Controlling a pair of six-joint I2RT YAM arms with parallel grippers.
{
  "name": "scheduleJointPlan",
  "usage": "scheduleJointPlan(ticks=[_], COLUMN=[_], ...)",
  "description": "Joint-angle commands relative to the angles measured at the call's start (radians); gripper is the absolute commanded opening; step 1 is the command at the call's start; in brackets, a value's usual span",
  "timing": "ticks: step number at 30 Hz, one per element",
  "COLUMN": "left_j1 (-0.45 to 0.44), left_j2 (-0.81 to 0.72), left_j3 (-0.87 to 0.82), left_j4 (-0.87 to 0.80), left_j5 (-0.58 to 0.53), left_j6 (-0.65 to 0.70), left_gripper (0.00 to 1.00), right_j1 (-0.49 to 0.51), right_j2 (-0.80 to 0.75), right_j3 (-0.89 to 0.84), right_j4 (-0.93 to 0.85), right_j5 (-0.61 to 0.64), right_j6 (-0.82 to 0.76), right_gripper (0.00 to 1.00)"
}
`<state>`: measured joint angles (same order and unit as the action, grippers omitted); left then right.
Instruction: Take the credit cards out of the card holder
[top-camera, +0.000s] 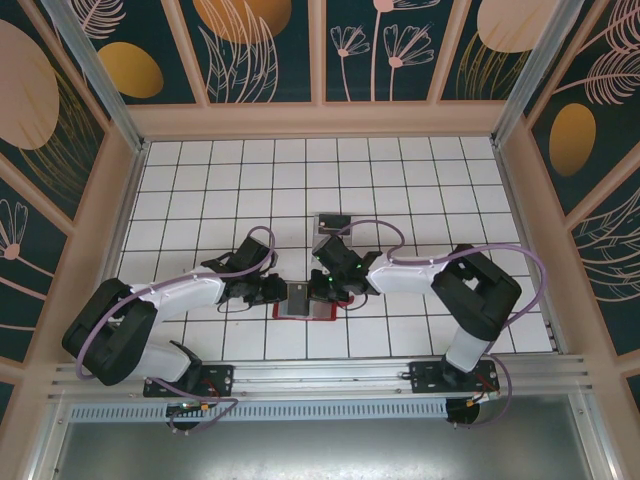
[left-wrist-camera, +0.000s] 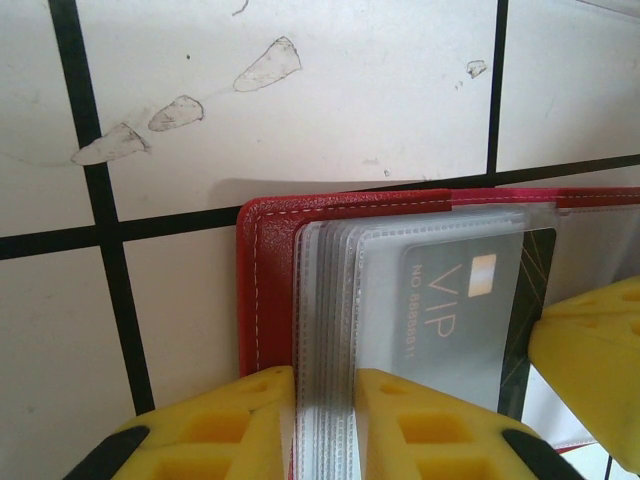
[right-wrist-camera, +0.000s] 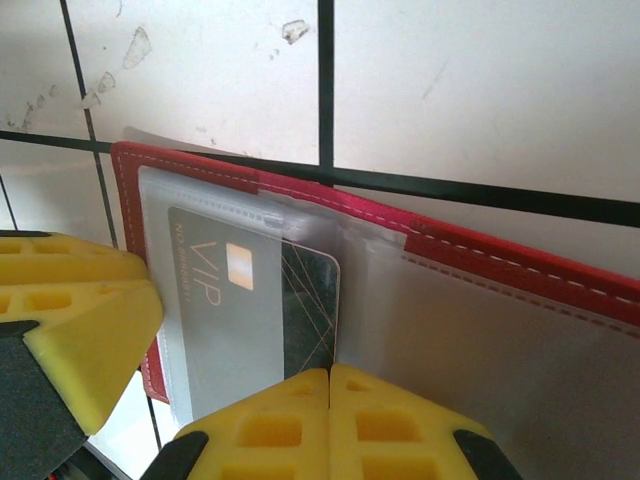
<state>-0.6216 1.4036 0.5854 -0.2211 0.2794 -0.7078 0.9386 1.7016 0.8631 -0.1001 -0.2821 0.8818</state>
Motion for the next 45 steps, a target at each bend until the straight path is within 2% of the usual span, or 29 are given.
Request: scheduleJointPlan(ticks=[1, 6, 12, 21, 36, 45], left_j1=[0.000, 0.000, 0.000, -0.001, -0.001, 0.000], left_j2=[0.008, 0.016, 0.020, 0.026, 0.037, 0.037], left_j3=[0.008, 0.009, 0.011, 0.019, 0.033, 0.033], left_j4=[-0.064, -0.065, -0.066, -0.073, -0.084, -0.087], left_j5=[-0.026, -0.025, -0.022, -0.020, -0.019, -0.024], left_j6=[0.014, 0.016, 0.015, 0.017, 0.017, 0.016], left_gripper=[0.24, 0.23, 0.23, 0.23, 0.23, 0.23], right_j1=[-0.004, -0.004, -0.007, -0.017, -0.027, -0.034], right_j2=[-0.041, -0.041, -0.011, -0.002, 0.030, 0.010], right_j3=[-0.004, -0.020, -0.049, -0.105, -0.126, -0.149], right_j4=[-0.040, 0.030, 0.084, 0.184, 0.255, 0.251], right_j5=[0.027, -0.013, -0.044, -0.087, -0.124, -0.112], right_j6=[0.006, 0.025, 0.046, 0.069, 0.082, 0.083], right_gripper=[0.09, 0.23, 0.27, 0.27, 0.22, 0.14])
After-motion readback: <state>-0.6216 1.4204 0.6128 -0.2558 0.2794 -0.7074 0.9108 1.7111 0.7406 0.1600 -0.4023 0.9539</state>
